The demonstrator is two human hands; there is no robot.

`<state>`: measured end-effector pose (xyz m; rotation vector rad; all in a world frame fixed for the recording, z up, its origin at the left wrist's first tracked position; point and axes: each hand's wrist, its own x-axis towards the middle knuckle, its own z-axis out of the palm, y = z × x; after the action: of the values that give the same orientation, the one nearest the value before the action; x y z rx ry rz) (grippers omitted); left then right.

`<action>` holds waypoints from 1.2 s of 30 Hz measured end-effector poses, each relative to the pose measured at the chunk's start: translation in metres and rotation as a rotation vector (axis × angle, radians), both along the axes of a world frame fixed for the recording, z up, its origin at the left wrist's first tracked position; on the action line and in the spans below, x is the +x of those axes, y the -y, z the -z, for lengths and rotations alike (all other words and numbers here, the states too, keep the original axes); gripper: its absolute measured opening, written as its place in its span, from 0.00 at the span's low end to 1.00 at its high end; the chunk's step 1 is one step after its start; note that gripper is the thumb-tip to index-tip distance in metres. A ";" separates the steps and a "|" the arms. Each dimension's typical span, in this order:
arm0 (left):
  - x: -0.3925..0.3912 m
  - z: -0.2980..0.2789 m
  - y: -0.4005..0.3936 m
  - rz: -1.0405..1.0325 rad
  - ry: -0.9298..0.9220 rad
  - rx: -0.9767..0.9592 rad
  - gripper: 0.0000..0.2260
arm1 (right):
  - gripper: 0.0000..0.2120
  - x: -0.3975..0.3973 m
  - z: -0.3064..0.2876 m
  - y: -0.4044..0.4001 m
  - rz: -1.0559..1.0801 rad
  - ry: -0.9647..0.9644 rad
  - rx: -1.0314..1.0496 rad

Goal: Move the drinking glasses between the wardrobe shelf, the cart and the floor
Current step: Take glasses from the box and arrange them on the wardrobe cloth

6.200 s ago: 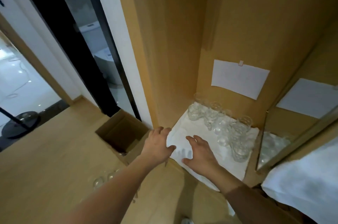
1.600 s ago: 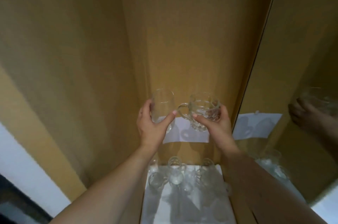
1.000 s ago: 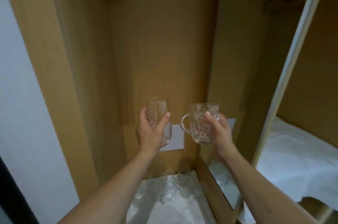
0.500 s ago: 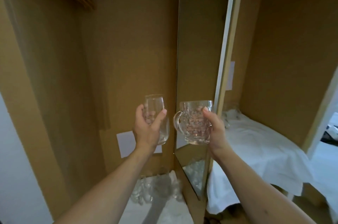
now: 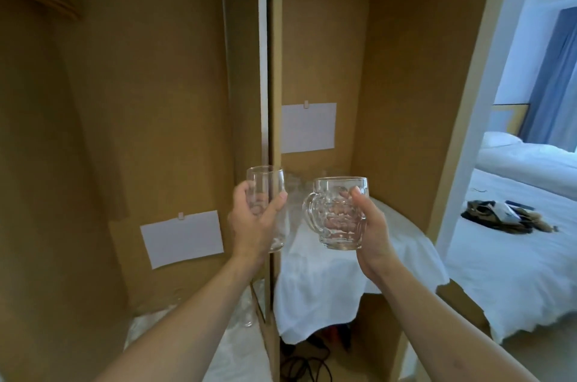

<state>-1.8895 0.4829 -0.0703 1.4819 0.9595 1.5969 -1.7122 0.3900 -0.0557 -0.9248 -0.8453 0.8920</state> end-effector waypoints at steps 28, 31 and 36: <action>0.218 0.042 -0.088 0.142 -0.009 -0.187 0.29 | 0.33 0.239 0.065 -0.061 -0.066 -0.182 -0.163; 0.229 0.050 -0.118 0.115 0.002 -0.204 0.24 | 0.24 0.255 0.073 -0.093 -0.183 -0.251 -0.147; 0.245 0.057 -0.165 0.038 -0.043 -0.213 0.30 | 0.30 0.266 0.076 -0.144 -0.251 -0.267 -0.171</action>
<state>-1.6441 0.6479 -0.1272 1.3827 1.0833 1.3938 -1.4467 0.5336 -0.1318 -0.8325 -0.6698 1.2914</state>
